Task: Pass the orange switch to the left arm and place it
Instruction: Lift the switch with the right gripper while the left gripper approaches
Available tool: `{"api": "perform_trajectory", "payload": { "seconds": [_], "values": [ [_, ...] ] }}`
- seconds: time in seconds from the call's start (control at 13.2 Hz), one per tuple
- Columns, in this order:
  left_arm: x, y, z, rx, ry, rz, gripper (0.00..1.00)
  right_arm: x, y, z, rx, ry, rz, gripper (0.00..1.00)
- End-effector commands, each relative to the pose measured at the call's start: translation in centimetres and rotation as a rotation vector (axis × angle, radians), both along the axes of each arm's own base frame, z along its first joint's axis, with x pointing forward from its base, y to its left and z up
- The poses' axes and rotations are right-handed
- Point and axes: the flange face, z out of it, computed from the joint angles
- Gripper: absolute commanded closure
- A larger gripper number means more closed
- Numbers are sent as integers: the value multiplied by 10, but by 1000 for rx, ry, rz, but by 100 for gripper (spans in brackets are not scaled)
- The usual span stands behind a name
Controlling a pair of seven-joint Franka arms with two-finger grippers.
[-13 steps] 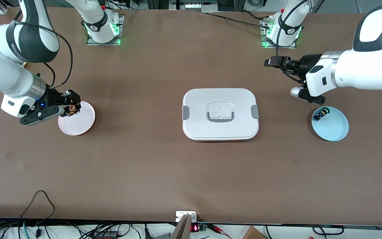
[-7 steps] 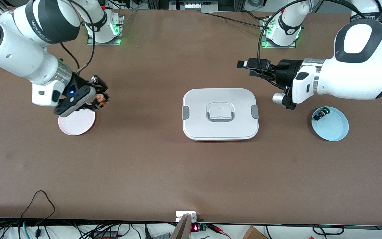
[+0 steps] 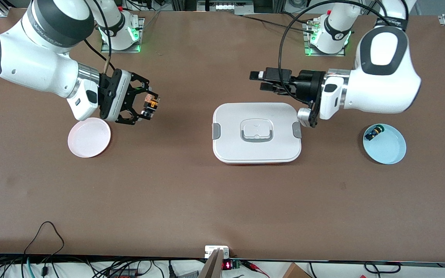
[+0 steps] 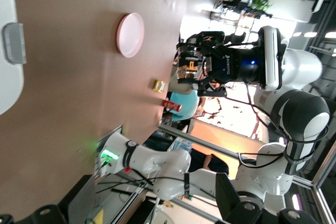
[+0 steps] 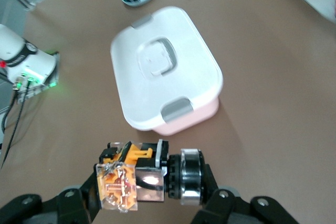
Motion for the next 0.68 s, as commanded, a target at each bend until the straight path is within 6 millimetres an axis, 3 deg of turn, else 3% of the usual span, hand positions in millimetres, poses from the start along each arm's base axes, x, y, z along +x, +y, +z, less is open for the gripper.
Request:
{"api": "perform_trajectory", "payload": {
  "seconds": [0.0,0.23,0.45,0.6],
  "values": [
    [-41,-24,-12,-46,-67,105,0,3,9,-6,193,-97,120,82],
    [-72,-75,-36,-108,-115,186,0,4,19,-15,358,-200,207,84],
    [-92,-117,-57,-165,-136,295,0,-2,31,-29,567,-175,232,86],
    [-101,-131,-69,-235,-160,383,0,-6,33,-34,657,-176,232,86]
  ]
}}
